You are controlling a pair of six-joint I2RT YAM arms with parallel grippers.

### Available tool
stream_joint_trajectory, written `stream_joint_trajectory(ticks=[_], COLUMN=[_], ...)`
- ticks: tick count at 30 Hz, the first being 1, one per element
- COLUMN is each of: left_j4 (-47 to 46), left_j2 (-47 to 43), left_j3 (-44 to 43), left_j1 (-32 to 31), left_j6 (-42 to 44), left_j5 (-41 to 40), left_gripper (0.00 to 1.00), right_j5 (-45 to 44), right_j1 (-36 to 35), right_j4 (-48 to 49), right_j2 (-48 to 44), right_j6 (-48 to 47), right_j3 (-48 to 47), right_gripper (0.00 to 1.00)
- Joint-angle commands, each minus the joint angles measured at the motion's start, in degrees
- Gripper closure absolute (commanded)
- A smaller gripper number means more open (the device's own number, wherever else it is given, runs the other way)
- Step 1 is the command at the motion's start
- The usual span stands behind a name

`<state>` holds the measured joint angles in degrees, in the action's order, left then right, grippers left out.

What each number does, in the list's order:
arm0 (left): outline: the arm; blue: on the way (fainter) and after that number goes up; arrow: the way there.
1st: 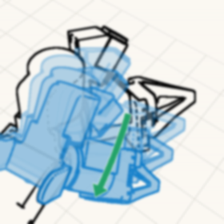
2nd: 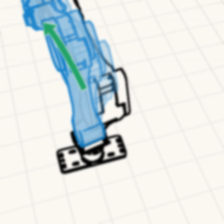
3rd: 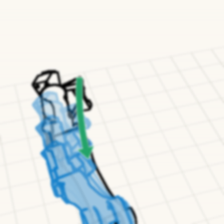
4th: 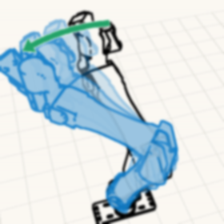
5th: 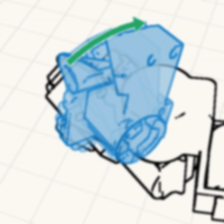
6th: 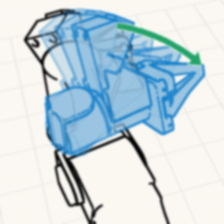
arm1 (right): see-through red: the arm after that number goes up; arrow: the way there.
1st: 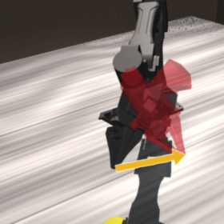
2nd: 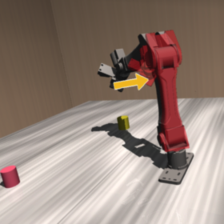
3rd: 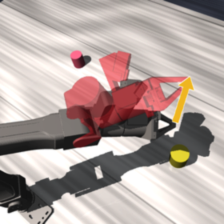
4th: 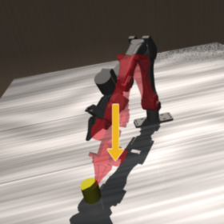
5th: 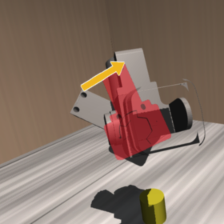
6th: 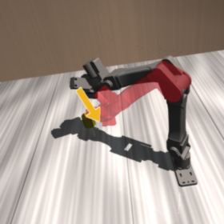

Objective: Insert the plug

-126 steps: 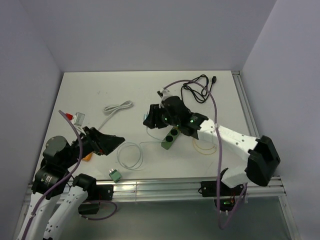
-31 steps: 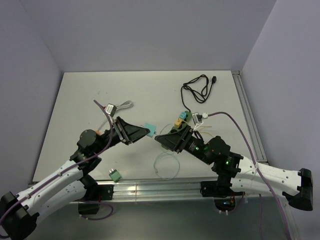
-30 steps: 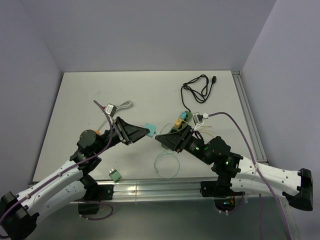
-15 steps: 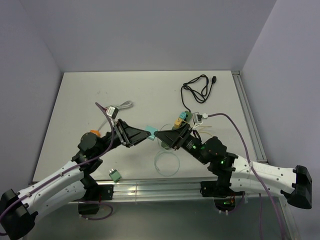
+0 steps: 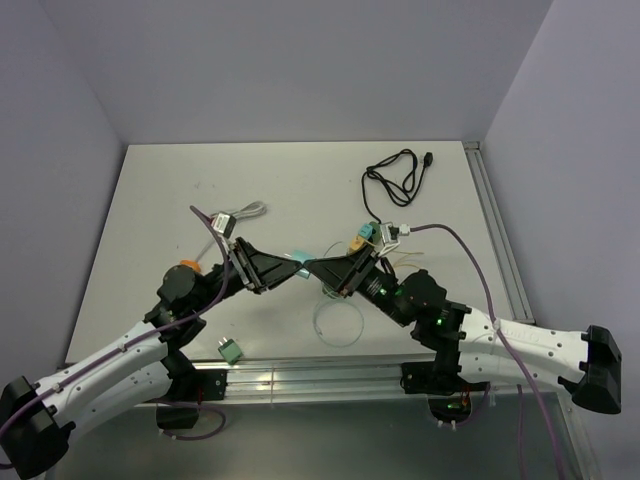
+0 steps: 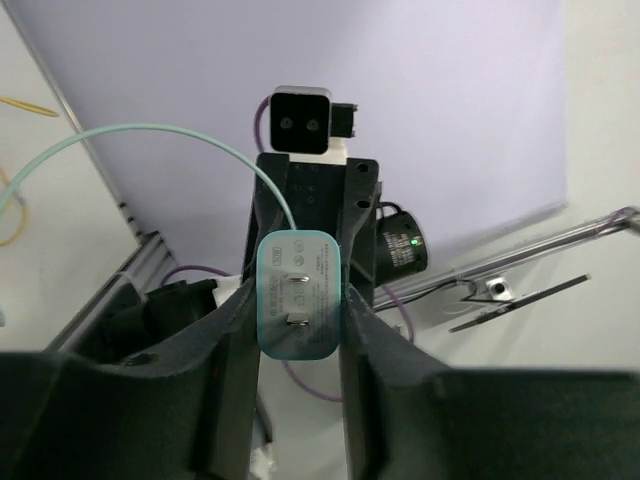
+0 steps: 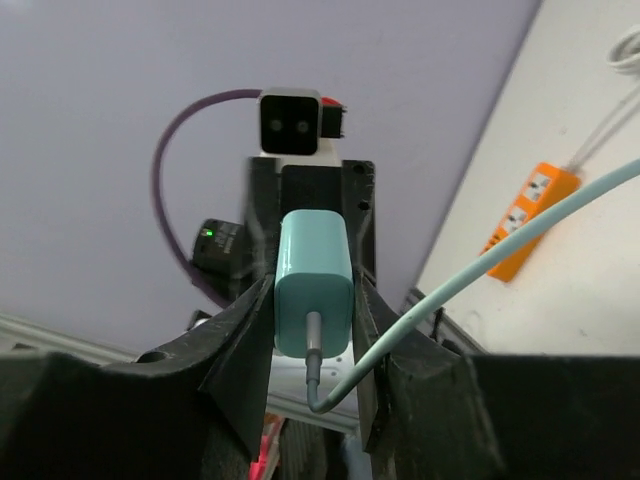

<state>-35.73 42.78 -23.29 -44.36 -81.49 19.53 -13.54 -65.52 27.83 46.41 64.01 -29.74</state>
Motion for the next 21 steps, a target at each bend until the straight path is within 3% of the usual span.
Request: stream_joint_trajectory(ticks=[1,3,5,11,13,17,21], left_j4=[6.7,13.7,18.5,42.2,43.1,34.6,27.7], left_j2=[-0.6,-2.1,-5.6,-11.0,-10.0,-5.1,3.5], left_j3=[-2.7,-2.8,-2.7,-7.0,-6.3,-2.5,0.7], left_j1=[-0.9,-0.8,-0.8,-0.8,-0.8,-0.8,-0.9], left_j6=[4.8,7.7,10.7,20.0,20.9,20.2,19.2], left_j5=[0.8,-1.4,-6.8,-25.3,-27.3,-24.4,-20.6], left_gripper=[0.34,0.13,0.01,0.01,0.01,0.04,0.09], right_j5=[-5.3,-8.2,-12.7,-22.9,-22.3,-5.4,0.9], right_j1=[-0.6,-0.5,-0.5,-0.4,0.3,12.0,17.7], right_j4=[-5.6,-11.0,-21.5,-61.9,-73.8,-76.4,-70.4], right_j2=[-3.1,-6.9,-10.5,-6.3,-2.5,8.1,10.4], right_j6=[-0.6,-0.4,0.1,7.6,10.0,2.8,-0.6], right_j3=[-1.5,-1.8,-3.5,-17.3,-23.1,-26.5,-24.9], right_gripper=[1.0,1.0,1.0,1.0,1.0,1.0,1.0])
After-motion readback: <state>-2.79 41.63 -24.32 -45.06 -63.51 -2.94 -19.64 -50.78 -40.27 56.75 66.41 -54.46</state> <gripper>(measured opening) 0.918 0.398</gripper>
